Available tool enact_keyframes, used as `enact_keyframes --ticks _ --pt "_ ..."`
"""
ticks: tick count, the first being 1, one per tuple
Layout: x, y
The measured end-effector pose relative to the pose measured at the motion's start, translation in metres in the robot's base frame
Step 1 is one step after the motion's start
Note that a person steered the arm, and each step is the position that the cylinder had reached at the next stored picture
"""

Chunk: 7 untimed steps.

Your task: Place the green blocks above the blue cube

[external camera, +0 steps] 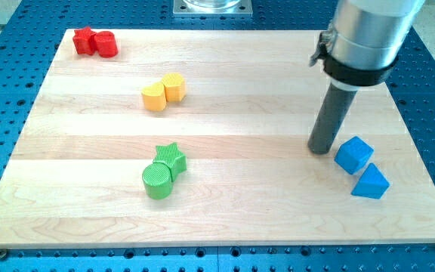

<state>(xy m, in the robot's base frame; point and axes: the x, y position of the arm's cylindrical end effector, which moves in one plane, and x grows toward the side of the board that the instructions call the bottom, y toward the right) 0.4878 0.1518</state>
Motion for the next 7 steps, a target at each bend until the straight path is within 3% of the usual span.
enact_keyframes --ticks 3,4,5,6,7 --pt "-0.007 0.029" --pt "0.034 -0.046" --pt "0.118 -0.108" --pt "0.119 -0.238" --pt "0.101 -0.262"
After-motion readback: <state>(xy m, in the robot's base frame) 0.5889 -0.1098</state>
